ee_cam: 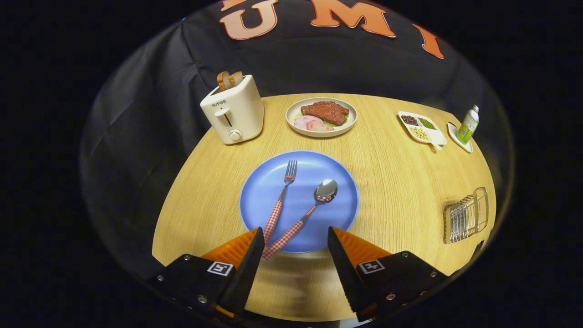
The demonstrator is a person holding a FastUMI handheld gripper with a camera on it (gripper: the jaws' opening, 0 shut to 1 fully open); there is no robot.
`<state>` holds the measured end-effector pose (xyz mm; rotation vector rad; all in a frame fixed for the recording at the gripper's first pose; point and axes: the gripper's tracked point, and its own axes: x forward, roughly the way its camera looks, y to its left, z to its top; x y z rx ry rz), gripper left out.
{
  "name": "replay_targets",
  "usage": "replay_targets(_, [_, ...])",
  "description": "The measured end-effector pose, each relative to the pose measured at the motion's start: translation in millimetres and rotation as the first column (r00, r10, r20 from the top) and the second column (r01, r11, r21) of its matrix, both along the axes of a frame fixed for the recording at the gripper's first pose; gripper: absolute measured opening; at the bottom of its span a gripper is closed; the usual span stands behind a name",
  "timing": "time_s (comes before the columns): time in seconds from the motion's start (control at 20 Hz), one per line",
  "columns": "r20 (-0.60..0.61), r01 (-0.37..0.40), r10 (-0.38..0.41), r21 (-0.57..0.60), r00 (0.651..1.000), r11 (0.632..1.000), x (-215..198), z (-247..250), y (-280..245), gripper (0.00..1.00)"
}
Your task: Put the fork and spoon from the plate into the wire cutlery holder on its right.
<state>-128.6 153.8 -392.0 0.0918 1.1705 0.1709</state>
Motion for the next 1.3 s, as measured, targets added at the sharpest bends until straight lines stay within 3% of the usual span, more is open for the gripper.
replay_targets(0.15, [-0.058,-0.001,0.001,0.006,0.998,1.000,-13.5,-16.5,7.4,0.84])
replay_targets(0.3, [-0.101,0.046,-0.044,0.014,0.994,0.999,-17.2,-31.6,12.7,0.83])
replay_targets(0.6, [-0.101,0.120,-0.118,0.017,0.988,0.993,-4.6,-33.0,1.0,0.74])
replay_targets(0.75, [-0.098,0.135,-0.138,-0.037,0.986,0.990,4.3,-41.0,-11.6,0.71])
replay_targets(1.0, [-0.055,0.029,-0.036,-0.138,0.998,0.990,17.7,-45.0,-13.9,0.63])
replay_targets(1.15, [0.040,-0.016,0.023,-0.171,0.999,0.985,39.6,-36.8,-13.6,0.49])
replay_targets(1.3, [-0.002,-0.044,0.044,-0.163,0.999,0.986,38.0,-49.9,-8.4,0.48])
